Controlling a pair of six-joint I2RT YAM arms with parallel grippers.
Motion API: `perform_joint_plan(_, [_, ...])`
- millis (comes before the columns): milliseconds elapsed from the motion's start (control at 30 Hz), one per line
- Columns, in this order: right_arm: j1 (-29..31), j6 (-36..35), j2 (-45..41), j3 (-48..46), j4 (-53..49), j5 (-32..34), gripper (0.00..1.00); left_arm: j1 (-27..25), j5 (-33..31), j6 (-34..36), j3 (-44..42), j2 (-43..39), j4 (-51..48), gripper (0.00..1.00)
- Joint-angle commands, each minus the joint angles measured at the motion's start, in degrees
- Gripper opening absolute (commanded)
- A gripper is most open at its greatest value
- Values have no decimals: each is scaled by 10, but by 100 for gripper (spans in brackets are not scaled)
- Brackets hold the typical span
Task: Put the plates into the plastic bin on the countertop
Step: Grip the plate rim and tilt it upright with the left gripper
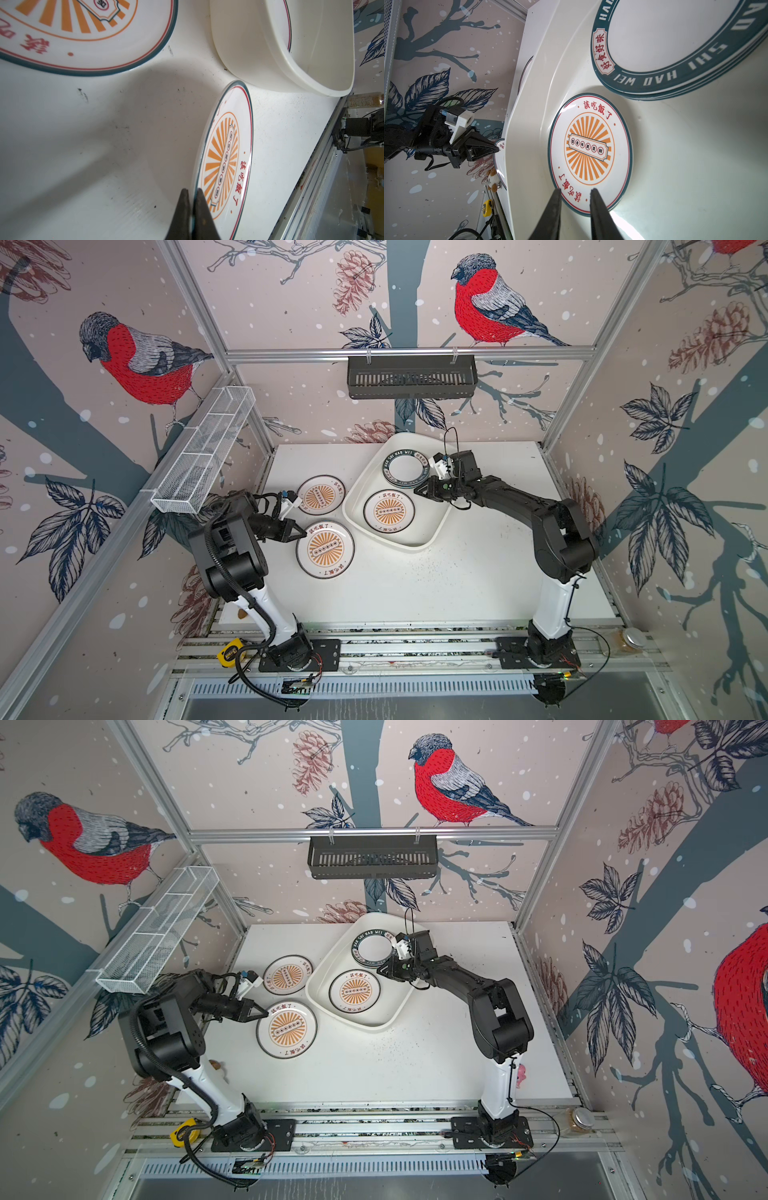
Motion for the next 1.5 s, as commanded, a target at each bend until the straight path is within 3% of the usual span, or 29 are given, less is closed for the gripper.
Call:
perform_joint_plan(0, [1, -15, -7, 6, 18, -17, 27, 1, 19, 4, 15, -12, -30, 0])
perform_joint_plan(1100, [14, -71, -23, 8, 7, -51, 32, -70, 19, -36, 37, -72, -44, 0])
perform_joint_plan(1467, [14, -73, -14, 12, 8, -56, 32, -73, -38, -29, 26, -91, -41, 0])
